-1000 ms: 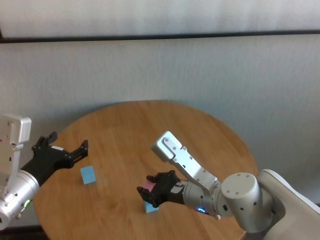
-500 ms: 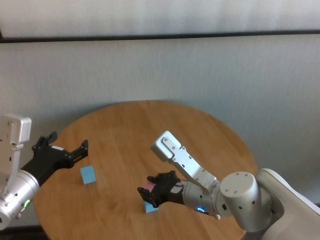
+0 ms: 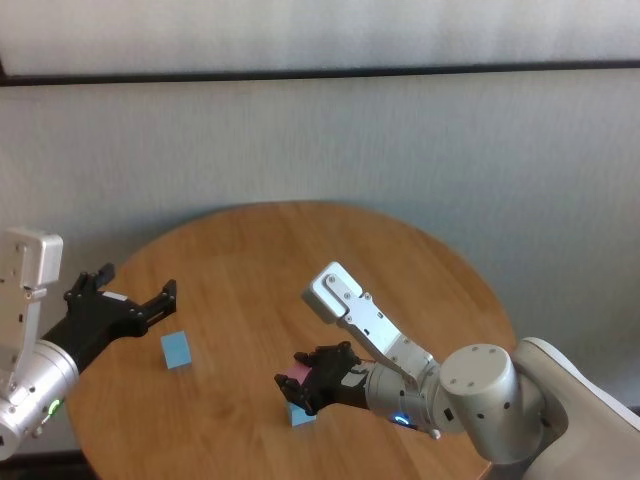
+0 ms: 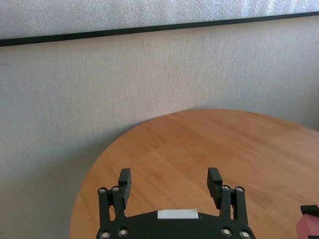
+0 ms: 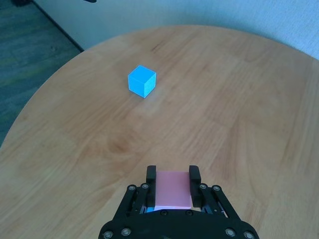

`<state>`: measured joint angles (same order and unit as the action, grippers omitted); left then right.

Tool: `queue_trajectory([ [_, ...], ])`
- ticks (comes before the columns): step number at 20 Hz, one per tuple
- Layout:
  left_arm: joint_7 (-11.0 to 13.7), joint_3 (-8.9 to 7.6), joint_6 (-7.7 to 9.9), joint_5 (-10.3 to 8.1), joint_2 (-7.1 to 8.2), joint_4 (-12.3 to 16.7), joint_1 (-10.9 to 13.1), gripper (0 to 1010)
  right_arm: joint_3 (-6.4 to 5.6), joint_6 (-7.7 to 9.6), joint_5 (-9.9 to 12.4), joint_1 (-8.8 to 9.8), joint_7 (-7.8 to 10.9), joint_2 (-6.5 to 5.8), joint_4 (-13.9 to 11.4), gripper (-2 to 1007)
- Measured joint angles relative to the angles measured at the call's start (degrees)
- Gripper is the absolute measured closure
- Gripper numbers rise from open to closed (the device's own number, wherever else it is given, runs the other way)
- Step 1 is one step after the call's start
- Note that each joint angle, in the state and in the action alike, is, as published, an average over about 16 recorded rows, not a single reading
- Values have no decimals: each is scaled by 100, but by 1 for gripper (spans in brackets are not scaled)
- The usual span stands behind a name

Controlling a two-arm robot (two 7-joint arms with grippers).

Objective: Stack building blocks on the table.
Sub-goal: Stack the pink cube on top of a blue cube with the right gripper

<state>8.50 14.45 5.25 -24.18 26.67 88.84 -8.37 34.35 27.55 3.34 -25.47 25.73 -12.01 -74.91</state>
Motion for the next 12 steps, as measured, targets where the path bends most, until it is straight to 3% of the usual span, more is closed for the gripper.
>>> queue_trajectory([
  [6,0,0,0,0,0,0,0,11,3,-2,4,0,-3,-4,0,577],
  [12,0,0,0,0,0,0,0,11,7,-4,8,0,-6,-8,0,444],
])
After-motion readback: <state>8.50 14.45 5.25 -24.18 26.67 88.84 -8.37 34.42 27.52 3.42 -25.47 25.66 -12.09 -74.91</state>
